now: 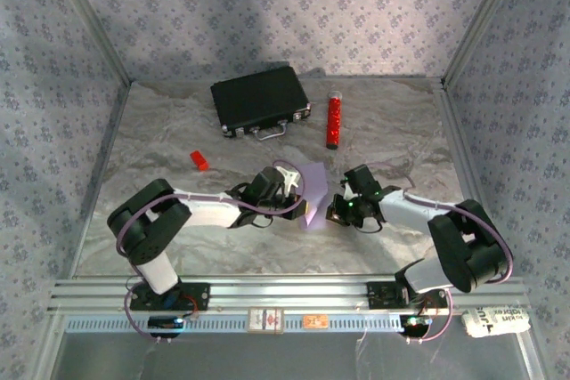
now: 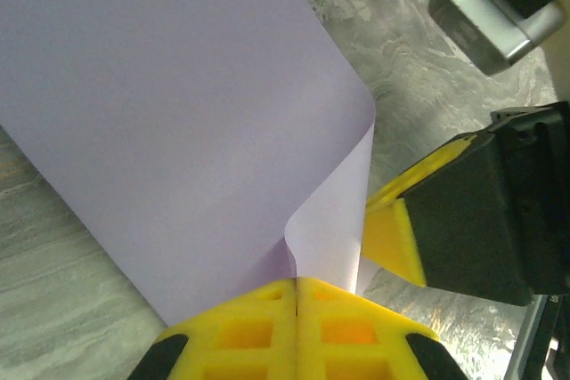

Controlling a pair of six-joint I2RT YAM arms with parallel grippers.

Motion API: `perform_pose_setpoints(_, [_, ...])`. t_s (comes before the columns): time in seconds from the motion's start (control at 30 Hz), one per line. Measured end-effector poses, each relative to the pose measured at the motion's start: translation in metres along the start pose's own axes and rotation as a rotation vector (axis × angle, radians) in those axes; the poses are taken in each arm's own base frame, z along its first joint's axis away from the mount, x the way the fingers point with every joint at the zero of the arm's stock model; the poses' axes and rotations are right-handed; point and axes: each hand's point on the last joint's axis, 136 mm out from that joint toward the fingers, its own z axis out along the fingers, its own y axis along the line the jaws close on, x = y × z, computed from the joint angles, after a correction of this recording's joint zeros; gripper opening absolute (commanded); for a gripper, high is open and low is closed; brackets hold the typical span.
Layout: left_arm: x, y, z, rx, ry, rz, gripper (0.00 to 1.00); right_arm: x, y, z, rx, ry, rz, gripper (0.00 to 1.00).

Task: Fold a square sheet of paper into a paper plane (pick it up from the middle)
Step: Fold the triangle a second time at the center of the table.

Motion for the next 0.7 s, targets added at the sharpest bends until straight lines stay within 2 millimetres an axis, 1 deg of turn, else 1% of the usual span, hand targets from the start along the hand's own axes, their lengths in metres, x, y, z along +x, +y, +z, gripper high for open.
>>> perform_pose_setpoints(0.17, [-0.002, -0.001, 0.005, 0.005, -0.004, -0.014, 0.0, 0.002, 0.0, -0.003, -0.004, 0.009, -0.001, 0.09])
perform_pose_setpoints(0.27, [-0.008, -0.006, 0.005, 0.014, -0.016, -0.011, 0.02, 0.0, 0.009, -0.008, -0.041, 0.0, -0.003, 0.1])
perform_pose_setpoints(0.47, [-0.013, -0.01, 0.005, 0.023, -0.026, -0.006, 0.04, -0.007, 0.039, -0.015, -0.155, -0.046, -0.013, 0.1])
perform_pose_setpoints(0.6, [-0.013, -0.01, 0.005, 0.023, -0.026, -0.006, 0.06, -0.006, 0.046, -0.014, -0.19, -0.048, -0.002, 0.09])
perform_pose_setpoints(0.7, [-0.013, -0.01, 0.005, 0.024, -0.025, -0.01, 0.12, -0.009, 0.047, -0.011, -0.201, -0.053, 0.013, 0.08])
